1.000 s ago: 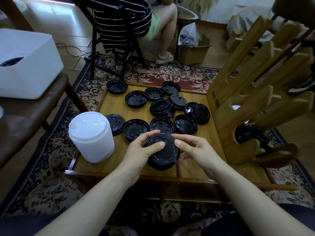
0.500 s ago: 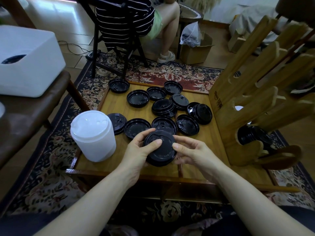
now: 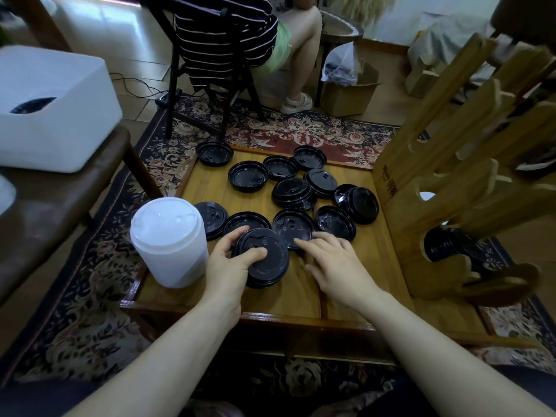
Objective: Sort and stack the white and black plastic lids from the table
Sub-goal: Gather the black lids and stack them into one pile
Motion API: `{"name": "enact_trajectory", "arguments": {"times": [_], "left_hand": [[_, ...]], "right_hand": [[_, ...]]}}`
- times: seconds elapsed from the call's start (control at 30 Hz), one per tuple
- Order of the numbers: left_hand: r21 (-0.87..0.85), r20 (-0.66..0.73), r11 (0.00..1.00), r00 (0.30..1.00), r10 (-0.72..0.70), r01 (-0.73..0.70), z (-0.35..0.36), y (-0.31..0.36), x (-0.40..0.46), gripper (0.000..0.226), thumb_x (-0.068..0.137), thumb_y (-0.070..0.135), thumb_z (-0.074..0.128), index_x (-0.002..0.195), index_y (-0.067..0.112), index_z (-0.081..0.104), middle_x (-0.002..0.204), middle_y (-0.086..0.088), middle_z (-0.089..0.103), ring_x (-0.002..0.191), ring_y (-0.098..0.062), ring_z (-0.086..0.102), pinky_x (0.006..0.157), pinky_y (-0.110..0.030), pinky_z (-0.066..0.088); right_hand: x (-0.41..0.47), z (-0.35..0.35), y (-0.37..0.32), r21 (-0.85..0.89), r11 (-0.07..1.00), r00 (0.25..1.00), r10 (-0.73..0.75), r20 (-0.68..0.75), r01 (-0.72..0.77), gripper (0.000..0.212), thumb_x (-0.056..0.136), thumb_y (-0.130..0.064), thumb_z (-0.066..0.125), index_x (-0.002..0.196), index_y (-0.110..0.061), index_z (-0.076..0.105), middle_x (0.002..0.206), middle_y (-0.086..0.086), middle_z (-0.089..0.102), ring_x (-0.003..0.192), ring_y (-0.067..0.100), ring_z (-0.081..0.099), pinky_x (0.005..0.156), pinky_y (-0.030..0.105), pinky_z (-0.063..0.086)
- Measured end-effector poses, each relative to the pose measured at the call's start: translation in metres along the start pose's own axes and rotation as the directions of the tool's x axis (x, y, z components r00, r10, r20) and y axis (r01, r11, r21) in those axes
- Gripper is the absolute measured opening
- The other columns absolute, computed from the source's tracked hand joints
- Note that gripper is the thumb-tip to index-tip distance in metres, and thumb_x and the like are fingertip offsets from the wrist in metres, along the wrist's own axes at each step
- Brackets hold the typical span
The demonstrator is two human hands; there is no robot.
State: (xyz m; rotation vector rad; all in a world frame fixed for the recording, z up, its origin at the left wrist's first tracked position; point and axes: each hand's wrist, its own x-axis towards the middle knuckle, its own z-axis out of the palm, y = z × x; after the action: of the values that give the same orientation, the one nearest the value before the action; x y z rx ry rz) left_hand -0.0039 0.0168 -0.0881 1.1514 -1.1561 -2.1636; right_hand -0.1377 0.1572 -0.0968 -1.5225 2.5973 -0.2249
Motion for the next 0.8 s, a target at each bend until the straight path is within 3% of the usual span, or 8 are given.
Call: {"name": "enact_trajectory", "arguments": {"times": [0.13,0.23,0.3,0.4,0.5,0.6,0.73,0.8], "left_hand": [[-0.025,0.013,0.999,0.999,-0.046,0.047,0.0,0.001,0.001,0.047,0.078,-0.007,0.073,0.109,0.028,0.067,0.113,-0.005,0.071,0.101,-0.026,0.069,0.087,-0.044,0.057],[-0.026,0.038,0.998,0.998,-0.054,0.055,0.002,0.002,-0.001,0.046,0.078,-0.008,0.074,0.108,0.027,0.066,0.11,-0.005,0.072,0.099,-0.026,0.07,0.087,-0.045,0.058],[-0.022,0.06,0.999,0.997,-0.045,0.047,0.003,0.003,-0.003,0.047,0.077,-0.009,0.074,0.107,0.026,0.066,0.11,-0.006,0.072,0.1,-0.026,0.07,0.089,-0.046,0.058],[-0.018,0.085,0.999,0.996,-0.035,0.037,0.002,0.004,-0.003,0.048,0.077,-0.008,0.075,0.108,0.028,0.068,0.112,-0.005,0.072,0.104,-0.028,0.07,0.089,-0.048,0.058],[-0.03,0.118,0.999,0.993,-0.032,0.036,0.004,0.004,-0.002,0.051,0.078,-0.006,0.075,0.113,0.031,0.07,0.117,-0.005,0.071,0.107,-0.028,0.069,0.087,-0.047,0.059],[-0.039,0.153,0.999,0.988,-0.028,0.035,0.007,0.003,-0.004,0.05,0.079,-0.004,0.075,0.114,0.031,0.069,0.119,-0.004,0.071,0.107,-0.026,0.069,0.088,-0.046,0.059],[-0.078,0.179,0.994,0.981,-0.068,0.083,0.011,0.002,-0.006,0.048,0.077,0.008,0.077,0.12,0.026,0.067,0.119,-0.005,0.071,0.104,-0.025,0.071,0.087,-0.045,0.059],[-0.099,0.203,0.988,0.975,-0.096,0.118,0.011,0.002,-0.007,0.042,0.083,0.013,0.073,0.124,0.022,0.065,0.12,-0.007,0.072,0.106,-0.025,0.07,0.084,-0.045,0.059]], "right_hand": [[-0.004,0.006,-0.002,-0.117,0.993,0.997,-0.042,-0.069,0.033,0.038,0.083,-0.024,0.072,0.121,-0.023,0.066,0.107,-0.005,0.064,0.113,0.022,0.054,0.097,0.039,0.04],[-0.009,0.007,-0.003,-0.133,0.99,0.992,-0.067,-0.111,0.052,0.018,0.077,-0.023,0.078,0.094,-0.023,0.071,0.09,-0.007,0.063,0.095,0.021,0.058,0.081,0.036,0.044],[-0.011,0.002,-0.005,-0.053,0.998,0.99,-0.036,-0.134,0.029,0.008,0.085,-0.024,0.072,0.092,-0.023,0.069,0.092,-0.009,0.062,0.098,0.018,0.054,0.082,0.034,0.04],[-0.013,-0.019,-0.006,0.294,0.95,0.965,0.17,-0.197,-0.107,0.004,0.092,-0.023,0.065,0.095,-0.024,0.066,0.095,-0.016,0.058,0.098,0.004,0.049,0.085,0.025,0.037],[-0.018,-0.049,-0.008,0.683,0.692,0.892,0.432,-0.132,-0.233,0.004,0.093,-0.016,0.063,0.093,-0.02,0.064,0.092,-0.013,0.062,0.085,-0.005,0.056,0.075,0.017,0.04],[-0.025,-0.07,-0.007,0.937,0.284,0.82,0.572,0.005,-0.203,0.009,0.096,-0.015,0.058,0.1,-0.013,0.066,0.091,-0.002,0.072,0.081,0.006,0.065,0.068,0.022,0.048],[-0.025,-0.076,-0.008,0.948,-0.255,0.811,0.504,0.298,-0.19,0.018,0.097,-0.017,0.054,0.11,-0.009,0.063,0.091,0.004,0.072,0.077,0.015,0.067,0.062,0.026,0.054],[-0.024,-0.074,-0.01,0.889,-0.392,0.819,0.41,0.4,-0.238,0.019,0.096,-0.017,0.053,0.11,-0.008,0.063,0.094,0.008,0.071,0.077,0.016,0.067,0.056,0.024,0.056]]}}
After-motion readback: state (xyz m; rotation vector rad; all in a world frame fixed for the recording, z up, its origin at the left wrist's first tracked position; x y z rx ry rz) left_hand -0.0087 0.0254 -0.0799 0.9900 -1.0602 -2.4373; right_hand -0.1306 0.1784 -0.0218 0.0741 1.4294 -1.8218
